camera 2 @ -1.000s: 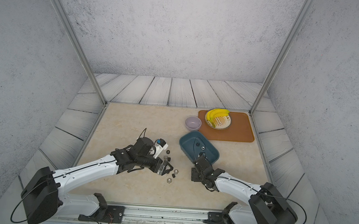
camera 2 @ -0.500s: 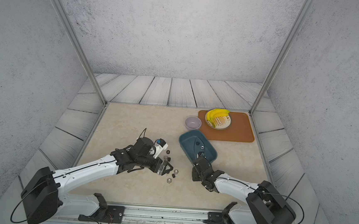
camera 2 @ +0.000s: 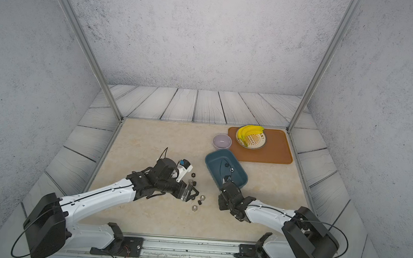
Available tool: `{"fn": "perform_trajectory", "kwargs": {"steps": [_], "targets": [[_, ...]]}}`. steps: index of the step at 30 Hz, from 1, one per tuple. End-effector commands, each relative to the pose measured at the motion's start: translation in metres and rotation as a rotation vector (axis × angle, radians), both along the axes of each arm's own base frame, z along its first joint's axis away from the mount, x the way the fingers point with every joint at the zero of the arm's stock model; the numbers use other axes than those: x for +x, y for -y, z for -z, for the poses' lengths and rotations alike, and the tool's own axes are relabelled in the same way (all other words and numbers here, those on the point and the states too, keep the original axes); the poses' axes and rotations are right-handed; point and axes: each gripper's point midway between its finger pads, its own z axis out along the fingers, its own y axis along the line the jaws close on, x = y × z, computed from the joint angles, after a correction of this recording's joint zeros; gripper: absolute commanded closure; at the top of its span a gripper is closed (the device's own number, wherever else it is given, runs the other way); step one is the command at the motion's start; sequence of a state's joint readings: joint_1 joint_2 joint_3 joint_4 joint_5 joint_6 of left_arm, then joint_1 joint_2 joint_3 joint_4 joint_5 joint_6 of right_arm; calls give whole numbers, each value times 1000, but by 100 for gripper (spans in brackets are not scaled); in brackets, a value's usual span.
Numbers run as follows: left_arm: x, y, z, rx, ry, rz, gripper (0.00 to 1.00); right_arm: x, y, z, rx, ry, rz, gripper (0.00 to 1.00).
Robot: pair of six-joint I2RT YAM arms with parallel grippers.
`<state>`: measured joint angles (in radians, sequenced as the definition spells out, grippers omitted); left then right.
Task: Put the nuts on the desktop into the storage box
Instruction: Pick up the nut from the center of the board.
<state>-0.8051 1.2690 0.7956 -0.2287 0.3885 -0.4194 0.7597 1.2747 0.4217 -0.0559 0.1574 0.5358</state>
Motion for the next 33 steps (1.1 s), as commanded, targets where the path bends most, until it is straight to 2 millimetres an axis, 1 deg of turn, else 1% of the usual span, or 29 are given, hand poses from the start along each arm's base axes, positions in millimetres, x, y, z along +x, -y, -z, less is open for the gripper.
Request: {"fn": "perform_trajectory", "kwargs": {"steps": [1, 6, 10, 17, 20, 22, 25, 30, 33], "targets": [[0, -4, -2, 0, 12, -7, 2, -17, -3, -3, 15, -78, -23, 68], [0, -4, -4, -1, 19, -4, 2, -25, -9, -17, 46, -116, -38, 68], [0, -6, -11, -5, 36, -4, 2, -31, -14, -35, 72, -135, -64, 68], [1, -6, -25, -30, 71, -9, 2, -28, -20, -88, 121, -90, -86, 68], [3, -5, -31, -42, 83, -10, 2, -22, -21, -109, 131, -61, -65, 68], [0, 0, -41, -71, 100, 30, 2, -12, -20, -118, 135, -30, -16, 68], [0, 6, -58, -122, 142, 56, 2, 0, -22, -134, 111, 14, -19, 68], [11, 9, -83, -172, 257, 40, 2, 17, -24, -151, 46, 51, -16, 68], [15, 14, -99, -215, 316, 49, 2, 26, -24, -159, 21, 68, -16, 68]]}}
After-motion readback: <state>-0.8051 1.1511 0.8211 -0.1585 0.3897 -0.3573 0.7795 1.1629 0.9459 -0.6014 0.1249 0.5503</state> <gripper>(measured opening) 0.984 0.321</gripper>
